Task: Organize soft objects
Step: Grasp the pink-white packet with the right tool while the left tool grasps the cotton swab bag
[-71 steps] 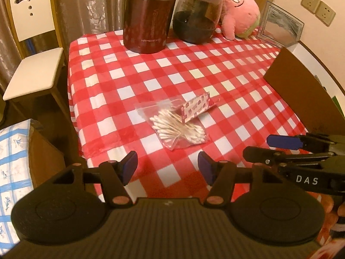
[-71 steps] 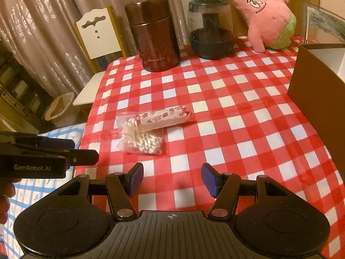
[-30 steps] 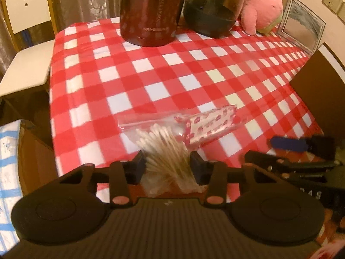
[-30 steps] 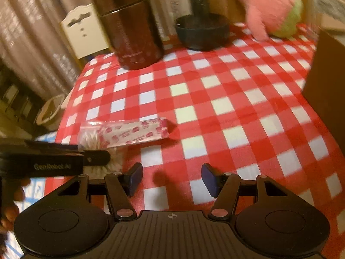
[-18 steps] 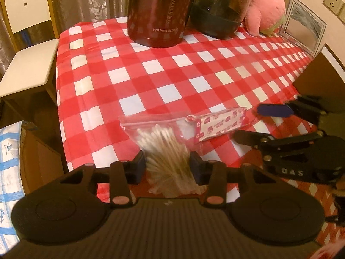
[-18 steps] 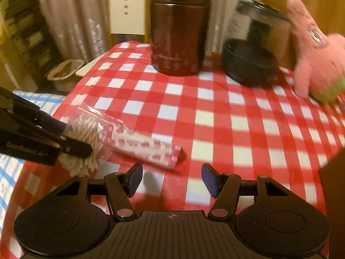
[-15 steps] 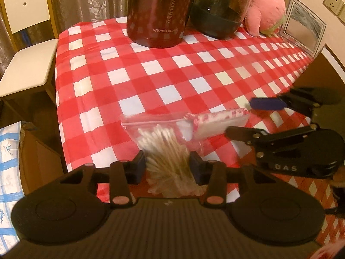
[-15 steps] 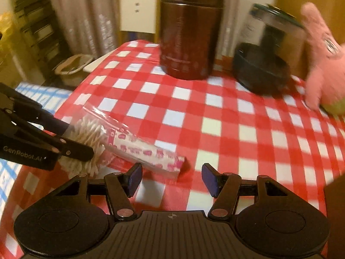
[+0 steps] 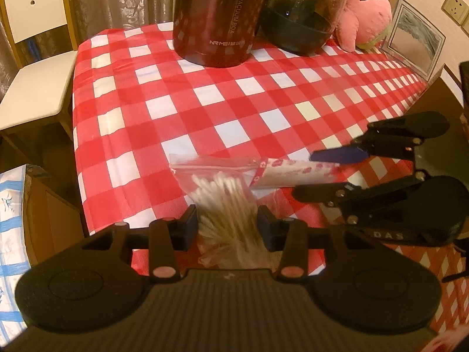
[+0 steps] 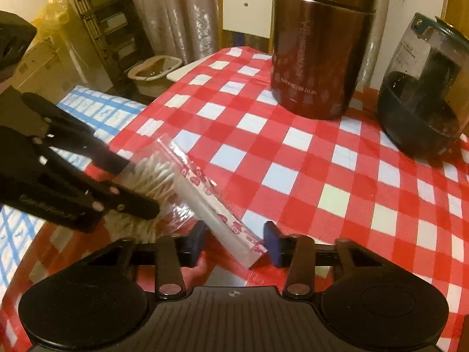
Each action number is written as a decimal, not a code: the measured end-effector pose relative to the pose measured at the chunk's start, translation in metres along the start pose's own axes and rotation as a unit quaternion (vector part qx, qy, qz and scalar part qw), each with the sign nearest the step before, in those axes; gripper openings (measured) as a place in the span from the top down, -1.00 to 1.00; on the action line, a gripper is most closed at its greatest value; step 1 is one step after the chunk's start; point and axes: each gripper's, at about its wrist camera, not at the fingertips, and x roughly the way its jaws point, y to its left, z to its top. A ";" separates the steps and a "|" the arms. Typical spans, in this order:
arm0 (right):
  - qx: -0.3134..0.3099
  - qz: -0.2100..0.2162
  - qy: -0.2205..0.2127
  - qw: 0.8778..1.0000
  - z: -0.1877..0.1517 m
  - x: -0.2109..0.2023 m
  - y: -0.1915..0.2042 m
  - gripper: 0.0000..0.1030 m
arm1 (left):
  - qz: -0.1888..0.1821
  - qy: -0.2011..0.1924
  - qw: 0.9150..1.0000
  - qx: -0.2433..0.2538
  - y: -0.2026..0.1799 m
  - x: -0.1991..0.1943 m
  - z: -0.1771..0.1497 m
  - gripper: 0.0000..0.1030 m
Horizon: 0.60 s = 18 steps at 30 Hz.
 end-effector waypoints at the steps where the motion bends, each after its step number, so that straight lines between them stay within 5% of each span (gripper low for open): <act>1: 0.000 0.000 0.002 1.000 -0.001 -0.003 0.002 0.27 | 0.001 0.000 1.000 0.000 0.000 0.000 0.000 0.22; 18: 0.027 0.001 0.008 1.000 -0.001 -0.007 0.017 0.32 | -0.003 0.004 1.000 0.016 -0.006 0.006 0.007 0.23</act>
